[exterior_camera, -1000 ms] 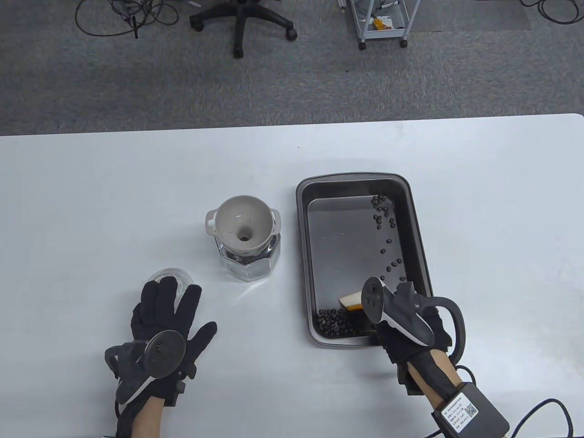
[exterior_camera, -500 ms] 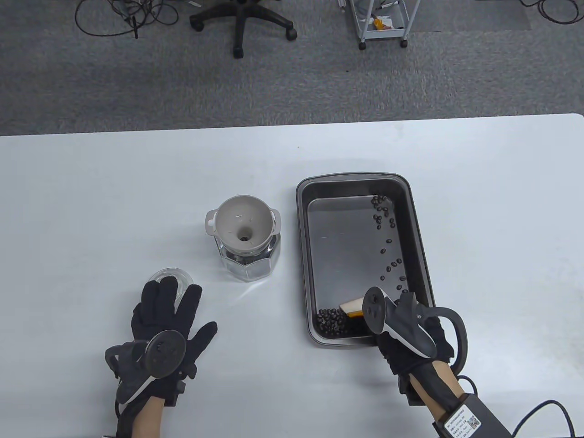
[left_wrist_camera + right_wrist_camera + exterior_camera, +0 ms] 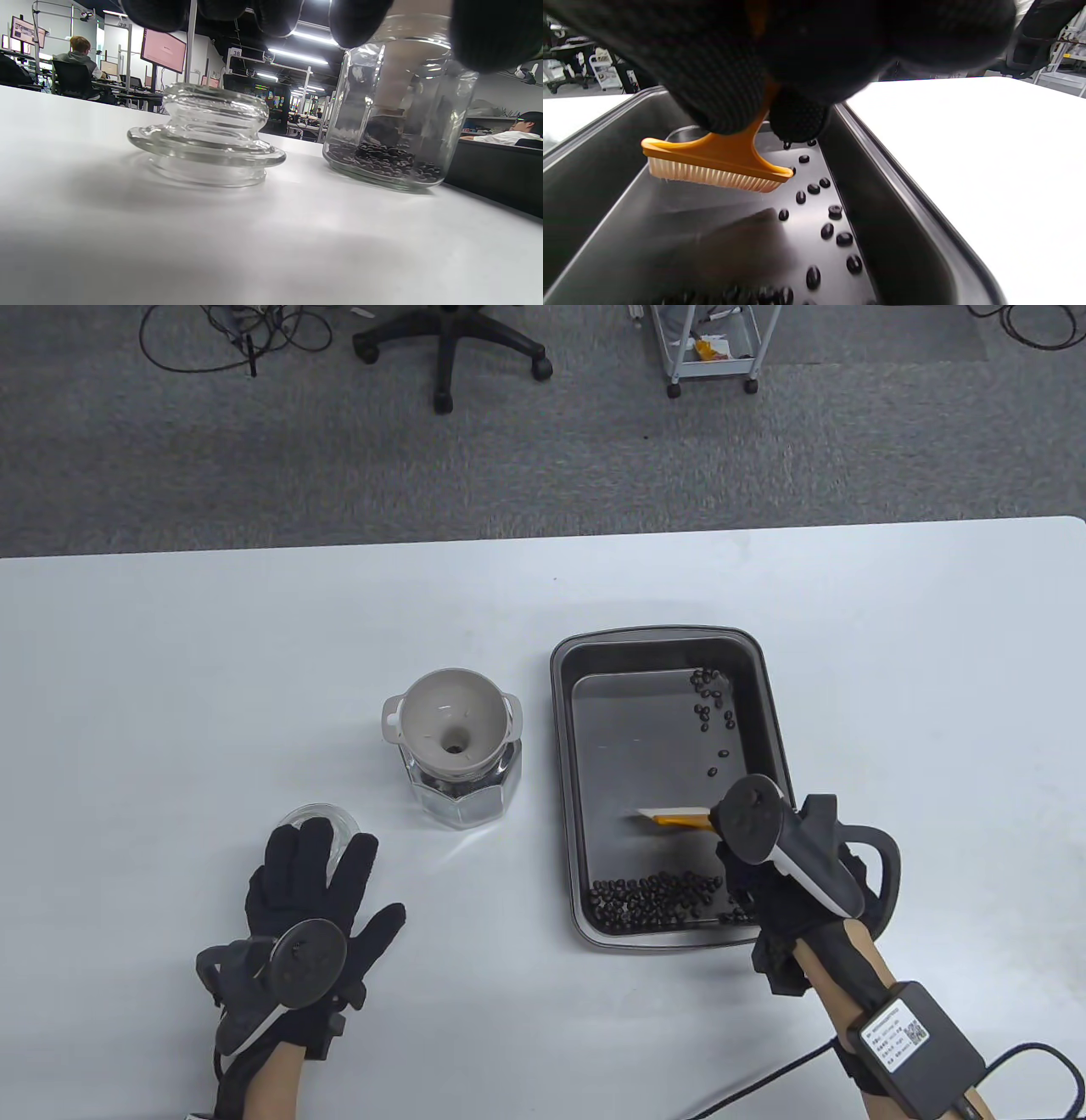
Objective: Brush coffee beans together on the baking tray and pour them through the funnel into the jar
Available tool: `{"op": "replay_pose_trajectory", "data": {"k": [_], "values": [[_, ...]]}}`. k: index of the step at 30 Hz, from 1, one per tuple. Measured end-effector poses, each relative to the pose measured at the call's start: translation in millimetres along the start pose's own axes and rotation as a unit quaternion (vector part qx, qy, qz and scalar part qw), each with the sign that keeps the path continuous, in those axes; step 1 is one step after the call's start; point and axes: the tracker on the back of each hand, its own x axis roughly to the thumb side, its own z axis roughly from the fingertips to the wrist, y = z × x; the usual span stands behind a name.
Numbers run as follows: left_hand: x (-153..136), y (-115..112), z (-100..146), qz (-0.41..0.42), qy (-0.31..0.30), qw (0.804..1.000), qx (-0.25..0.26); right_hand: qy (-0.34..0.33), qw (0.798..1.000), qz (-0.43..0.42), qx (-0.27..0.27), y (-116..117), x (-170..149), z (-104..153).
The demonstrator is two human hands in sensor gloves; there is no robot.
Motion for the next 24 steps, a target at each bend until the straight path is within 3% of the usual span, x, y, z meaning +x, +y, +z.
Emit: {"op": "replay_pose_trajectory", "data": {"k": [14,24], "values": [[-0.5,-1.2,-4.5,0.000,-0.003,1.000,-0.006,0.024,0.996,-0.016,-0.086,-33.8,-14.0,-64.8],[-2.9,-0.6,-4.6,0.000,0.003,1.000,-0.008,0.027,0.996,0.014,-0.080,-22.3,-14.1,-108.0]]}}
